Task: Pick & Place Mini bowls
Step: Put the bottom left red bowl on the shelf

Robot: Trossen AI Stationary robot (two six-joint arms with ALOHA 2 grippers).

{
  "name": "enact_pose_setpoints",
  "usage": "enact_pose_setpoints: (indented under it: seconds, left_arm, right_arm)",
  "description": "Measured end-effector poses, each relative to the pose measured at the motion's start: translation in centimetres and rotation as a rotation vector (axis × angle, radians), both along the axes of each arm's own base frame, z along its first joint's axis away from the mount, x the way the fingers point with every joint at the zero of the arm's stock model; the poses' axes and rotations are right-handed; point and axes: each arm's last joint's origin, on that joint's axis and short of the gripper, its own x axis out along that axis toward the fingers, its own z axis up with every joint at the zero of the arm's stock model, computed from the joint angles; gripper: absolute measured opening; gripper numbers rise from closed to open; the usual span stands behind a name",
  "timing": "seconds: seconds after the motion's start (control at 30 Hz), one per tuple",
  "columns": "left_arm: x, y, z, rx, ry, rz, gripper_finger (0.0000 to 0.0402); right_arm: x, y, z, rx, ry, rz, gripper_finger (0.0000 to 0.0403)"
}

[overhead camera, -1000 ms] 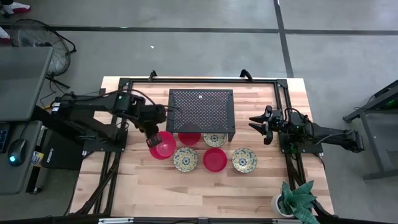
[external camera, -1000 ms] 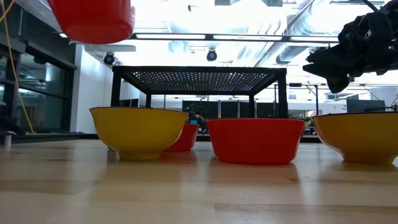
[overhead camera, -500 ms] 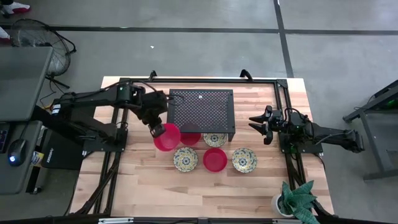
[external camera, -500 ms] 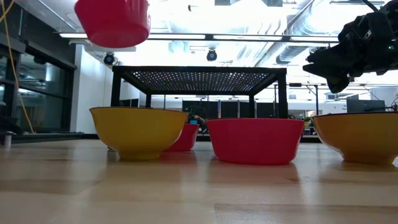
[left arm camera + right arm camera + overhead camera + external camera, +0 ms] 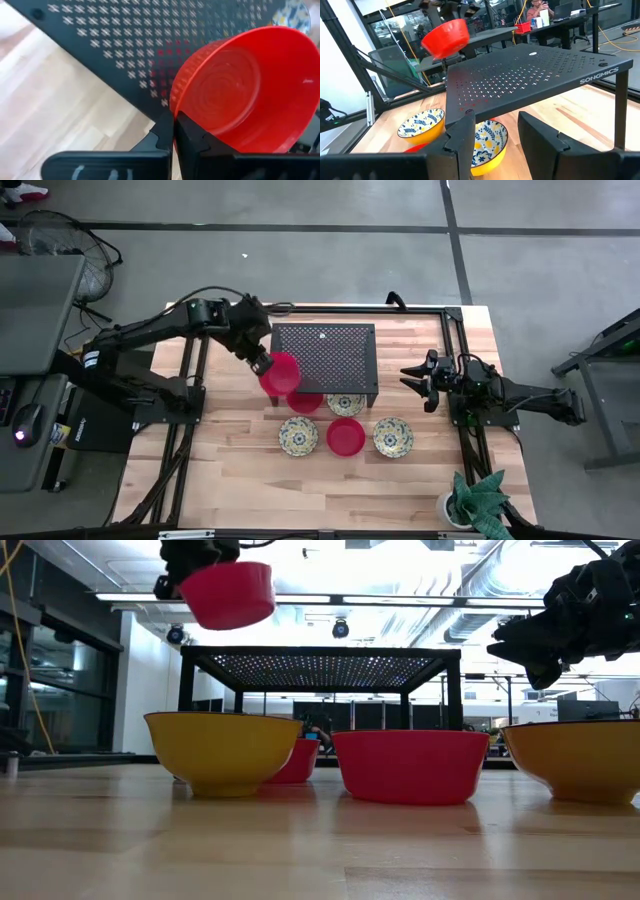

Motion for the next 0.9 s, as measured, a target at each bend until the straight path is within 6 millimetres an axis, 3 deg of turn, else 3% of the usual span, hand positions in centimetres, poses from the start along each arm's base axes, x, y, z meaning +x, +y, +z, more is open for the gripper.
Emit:
enact_pose_setpoints:
  seconds: [0.2, 0.5, 0.9]
  left_arm:
    - [-0.5, 1.6, -0.1, -0.020, -0.004, 0.064, 0.0000]
    - [1.1, 3.5, -1.2, -0.058, 0.065, 0.109, 0.0000]
    - [3.5, 5.4, 1.1, 0.021, 0.167, 0.096, 0.0000]
  right_arm:
    - [0.0, 0.0, 0.0, 0.000, 0.000, 0.000, 0.0138]
    - [0.0, 0.0, 0.0, 0.000, 0.000, 0.000, 0.0138]
    - [0.0, 0.0, 0.0, 0.000, 0.000, 0.000, 0.0138]
